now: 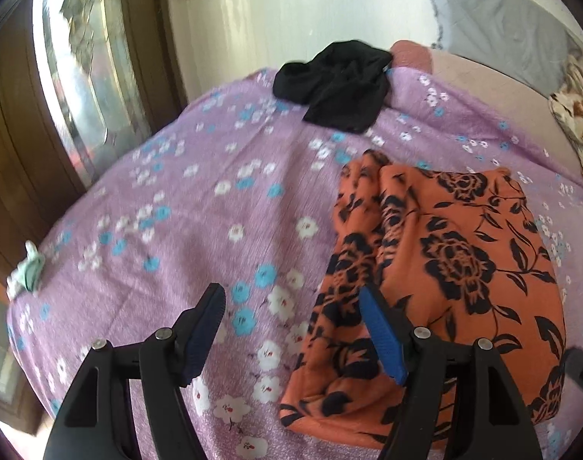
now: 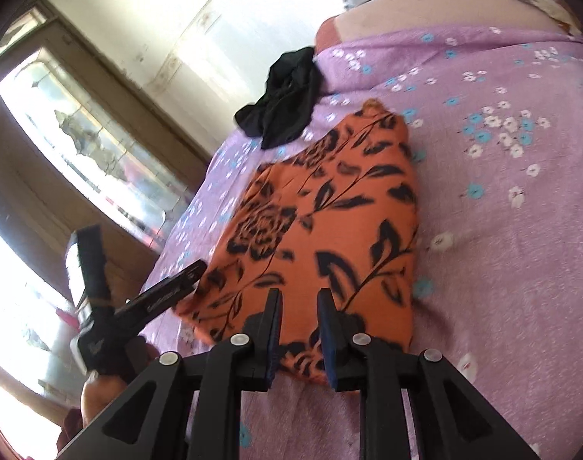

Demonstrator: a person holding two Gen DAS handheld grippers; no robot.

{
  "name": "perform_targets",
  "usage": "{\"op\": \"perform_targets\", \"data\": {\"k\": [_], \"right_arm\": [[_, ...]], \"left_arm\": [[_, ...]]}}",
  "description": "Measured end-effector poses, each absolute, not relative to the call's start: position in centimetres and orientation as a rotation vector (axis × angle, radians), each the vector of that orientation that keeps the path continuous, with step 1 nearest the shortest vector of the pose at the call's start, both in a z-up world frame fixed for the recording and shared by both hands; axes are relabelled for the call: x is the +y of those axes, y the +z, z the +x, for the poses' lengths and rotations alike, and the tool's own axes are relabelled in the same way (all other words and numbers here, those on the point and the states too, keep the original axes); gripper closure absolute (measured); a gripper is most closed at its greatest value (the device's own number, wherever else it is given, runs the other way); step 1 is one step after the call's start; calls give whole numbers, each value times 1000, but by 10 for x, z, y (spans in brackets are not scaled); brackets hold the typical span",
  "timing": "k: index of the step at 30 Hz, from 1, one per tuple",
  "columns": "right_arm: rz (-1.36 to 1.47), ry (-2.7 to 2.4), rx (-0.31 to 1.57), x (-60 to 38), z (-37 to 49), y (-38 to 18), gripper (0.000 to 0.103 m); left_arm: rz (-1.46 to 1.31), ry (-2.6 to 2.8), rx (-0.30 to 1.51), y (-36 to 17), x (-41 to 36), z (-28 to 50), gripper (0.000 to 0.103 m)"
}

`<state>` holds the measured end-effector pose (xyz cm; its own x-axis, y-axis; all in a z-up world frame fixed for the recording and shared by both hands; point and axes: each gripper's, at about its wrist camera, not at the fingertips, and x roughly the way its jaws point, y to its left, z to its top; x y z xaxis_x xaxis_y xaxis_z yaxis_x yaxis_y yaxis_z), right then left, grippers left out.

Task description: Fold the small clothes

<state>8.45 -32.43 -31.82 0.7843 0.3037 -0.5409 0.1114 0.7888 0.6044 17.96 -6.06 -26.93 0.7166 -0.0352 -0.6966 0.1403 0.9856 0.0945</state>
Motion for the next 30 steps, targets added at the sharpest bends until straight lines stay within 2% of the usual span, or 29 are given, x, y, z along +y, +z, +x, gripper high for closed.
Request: {"op": "perform_targets", "data": {"k": [7, 20, 25, 30], "right_arm": [[695, 88, 737, -329, 99, -336, 82], [672, 48, 707, -333, 102, -318, 82], [719, 49, 757, -338, 112, -335, 82], [707, 44, 744, -337, 111, -327, 82]], "left_arm": [[211, -108, 798, -281, -76, 186, 29], [228, -77, 793, -287, -78, 189, 27], [238, -66, 791, -289, -79, 191, 27], [224, -64, 797, -290, -78, 192, 27]]}}
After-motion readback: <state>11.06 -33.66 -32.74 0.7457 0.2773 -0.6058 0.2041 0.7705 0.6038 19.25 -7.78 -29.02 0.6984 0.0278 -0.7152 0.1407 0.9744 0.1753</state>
